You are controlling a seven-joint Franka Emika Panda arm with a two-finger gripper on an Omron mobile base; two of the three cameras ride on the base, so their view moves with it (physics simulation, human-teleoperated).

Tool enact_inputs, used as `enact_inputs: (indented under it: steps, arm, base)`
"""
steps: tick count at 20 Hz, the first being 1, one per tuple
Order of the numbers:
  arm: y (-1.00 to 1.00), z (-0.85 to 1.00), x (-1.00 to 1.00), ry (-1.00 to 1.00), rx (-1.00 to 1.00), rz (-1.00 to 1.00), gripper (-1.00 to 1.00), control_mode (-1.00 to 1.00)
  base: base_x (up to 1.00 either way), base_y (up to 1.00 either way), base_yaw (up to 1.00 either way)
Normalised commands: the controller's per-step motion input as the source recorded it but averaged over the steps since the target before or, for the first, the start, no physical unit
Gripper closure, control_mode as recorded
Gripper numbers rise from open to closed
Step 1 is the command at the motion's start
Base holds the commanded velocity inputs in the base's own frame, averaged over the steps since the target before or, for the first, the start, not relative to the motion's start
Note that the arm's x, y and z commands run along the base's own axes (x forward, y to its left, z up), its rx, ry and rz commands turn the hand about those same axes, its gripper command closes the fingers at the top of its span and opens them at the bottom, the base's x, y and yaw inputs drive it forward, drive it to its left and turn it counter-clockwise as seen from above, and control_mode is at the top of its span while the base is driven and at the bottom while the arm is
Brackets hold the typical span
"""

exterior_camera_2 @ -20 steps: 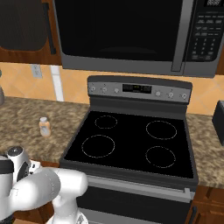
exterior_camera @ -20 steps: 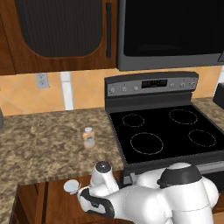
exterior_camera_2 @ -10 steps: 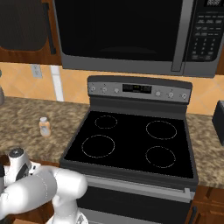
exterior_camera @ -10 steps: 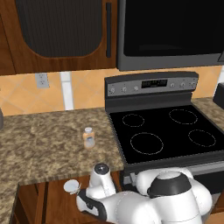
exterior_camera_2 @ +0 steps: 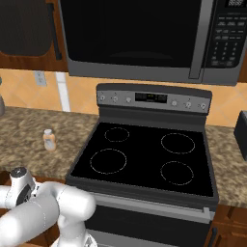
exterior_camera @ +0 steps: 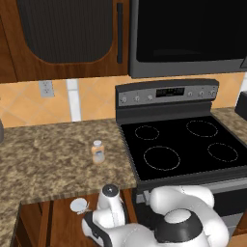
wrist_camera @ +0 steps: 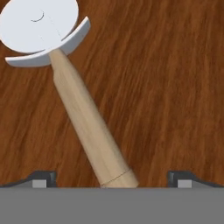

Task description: Pick the pizza cutter from the drawer and place it on the counter.

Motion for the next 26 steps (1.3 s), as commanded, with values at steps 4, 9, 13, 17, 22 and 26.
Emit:
enact_inputs:
  steps: [4, 9, 13, 17, 22, 26]
  arm:
    - [0.02, -0.15, 0.02, 0.00, 0.00, 0.00, -1.00, -1.00]
    - [0.02, -0.06, 0.05, 0.00, 0.00, 0.00, -1.00, -1.00]
    - [0.00, -0.01, 0.01, 0.00, 0.00, 0.00, -1.00, -1.00]
    - [0.00, 0.00, 0.00, 0.00, 0.00, 0.00, -1.00, -1.00]
    - [0.00, 0.00, 0.00, 0.00, 0.00, 0.00, 1.00, -1.00]
    - [0.00, 0.00, 0.00, 0.00, 0.00, 0.00, 1.00, -1.00]
  base:
    - [0.00, 0.00, 0.00]
    - [0.00, 0.00, 0.00]
    - [0.00, 0.00, 0.00]
    - [0.00, 0.00, 0.00]
    - [0.00, 0.00, 0.00]
    - [0.00, 0.00, 0.00]
